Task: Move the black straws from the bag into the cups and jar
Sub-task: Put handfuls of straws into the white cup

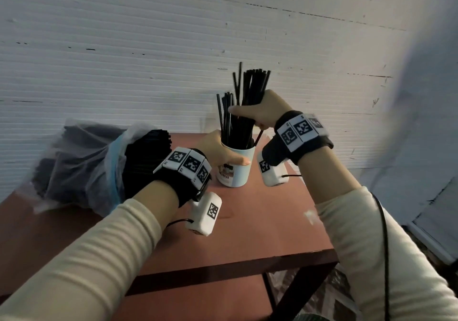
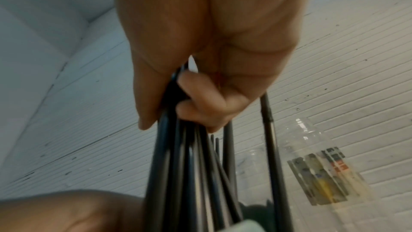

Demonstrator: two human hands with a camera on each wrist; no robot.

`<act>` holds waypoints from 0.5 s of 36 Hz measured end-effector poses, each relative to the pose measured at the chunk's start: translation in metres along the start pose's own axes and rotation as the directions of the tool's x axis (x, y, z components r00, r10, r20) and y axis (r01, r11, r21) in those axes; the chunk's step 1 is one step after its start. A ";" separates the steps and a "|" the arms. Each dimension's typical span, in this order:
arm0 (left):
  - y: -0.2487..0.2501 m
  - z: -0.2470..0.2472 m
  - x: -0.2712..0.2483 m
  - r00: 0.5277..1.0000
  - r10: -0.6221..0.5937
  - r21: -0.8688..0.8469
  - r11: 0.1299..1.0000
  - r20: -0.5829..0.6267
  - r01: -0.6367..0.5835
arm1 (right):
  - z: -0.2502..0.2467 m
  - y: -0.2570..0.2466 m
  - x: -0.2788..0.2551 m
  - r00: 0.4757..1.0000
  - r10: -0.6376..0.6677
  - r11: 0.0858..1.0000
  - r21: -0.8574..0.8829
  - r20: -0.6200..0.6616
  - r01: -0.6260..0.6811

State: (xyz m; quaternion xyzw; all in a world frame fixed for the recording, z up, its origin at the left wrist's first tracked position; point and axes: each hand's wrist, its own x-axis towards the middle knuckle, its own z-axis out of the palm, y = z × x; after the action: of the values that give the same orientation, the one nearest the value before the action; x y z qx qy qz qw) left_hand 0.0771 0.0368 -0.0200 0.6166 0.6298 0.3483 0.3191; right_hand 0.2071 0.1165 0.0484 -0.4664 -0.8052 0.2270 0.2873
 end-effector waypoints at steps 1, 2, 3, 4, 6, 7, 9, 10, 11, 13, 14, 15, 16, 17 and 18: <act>0.000 -0.001 -0.001 1.000 0.007 0.001 1.000 0.018 -0.008 | 0.001 0.001 -0.002 1.000 -0.023 1.000 -0.018 0.019 0.023; 0.000 -0.002 -0.001 1.000 0.010 0.001 1.000 0.028 -0.010 | 0.001 0.002 -0.004 0.999 -0.046 0.999 -0.020 0.025 0.047; 0.000 -0.002 -0.001 0.999 0.013 -0.003 1.000 0.031 -0.013 | 0.002 0.003 -0.005 0.998 -0.063 0.998 -0.006 0.013 0.063; 0.001 -0.002 -0.003 0.999 0.013 -0.013 1.000 0.031 -0.013 | 0.002 0.004 -0.007 0.997 -0.075 0.997 0.014 -0.016 0.075; -0.001 0.000 -0.001 1.000 0.005 -0.041 0.999 0.029 -0.004 | 0.003 0.006 -0.008 0.989 -0.098 0.995 0.002 -0.111 0.099; -0.002 0.001 0.000 1.000 -0.003 -0.056 0.998 0.020 0.004 | 0.004 0.006 -0.009 0.980 -0.114 0.993 -0.036 -0.164 0.110; -0.007 0.003 0.005 0.999 -0.028 -0.079 0.996 -0.016 0.027 | 0.007 0.007 -0.009 0.954 -0.179 0.983 -0.080 -0.240 0.165; -0.011 0.005 0.009 0.999 -0.034 -0.085 0.996 -0.031 0.031 | 0.009 0.006 -0.010 0.941 -0.226 0.974 -0.077 -0.253 0.214; -0.015 0.006 0.012 0.999 -0.034 -0.084 0.996 -0.042 0.030 | 0.010 0.004 -0.010 0.930 -0.274 0.962 -0.080 -0.245 0.263; -0.018 0.007 0.015 0.998 -0.042 -0.078 0.996 -0.053 0.038 | 0.014 0.003 -0.007 0.917 -0.359 0.930 -0.152 -0.172 0.335; -0.016 0.007 0.014 0.997 -0.048 -0.071 0.997 -0.059 0.043 | 0.017 0.002 -0.006 0.914 -0.386 0.911 -0.211 -0.128 0.355; -0.016 0.007 0.014 0.996 -0.059 -0.059 0.997 -0.063 0.055 | 0.019 0.002 -0.003 0.910 -0.402 0.893 -0.263 -0.103 0.365; -0.015 0.007 0.013 0.996 -0.067 -0.055 0.996 -0.063 0.063 | 0.020 0.001 -0.002 0.906 -0.411 0.883 -0.292 -0.100 0.368; -0.014 0.007 0.012 0.996 -0.069 -0.056 0.996 -0.063 0.065 | 0.020 0.001 0.000 0.903 -0.413 0.882 -0.297 -0.116 0.365; -0.013 0.007 0.011 0.996 -0.071 -0.065 0.996 -0.057 0.067 | 0.020 0.001 0.001 0.899 -0.415 0.887 -0.284 -0.142 0.365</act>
State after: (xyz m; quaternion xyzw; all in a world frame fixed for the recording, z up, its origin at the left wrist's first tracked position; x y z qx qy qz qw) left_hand 0.0749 0.0477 -0.0344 0.5735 0.6487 0.3748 0.3313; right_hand 0.1937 0.1160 0.0334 -0.3471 -0.8720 0.0135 0.3448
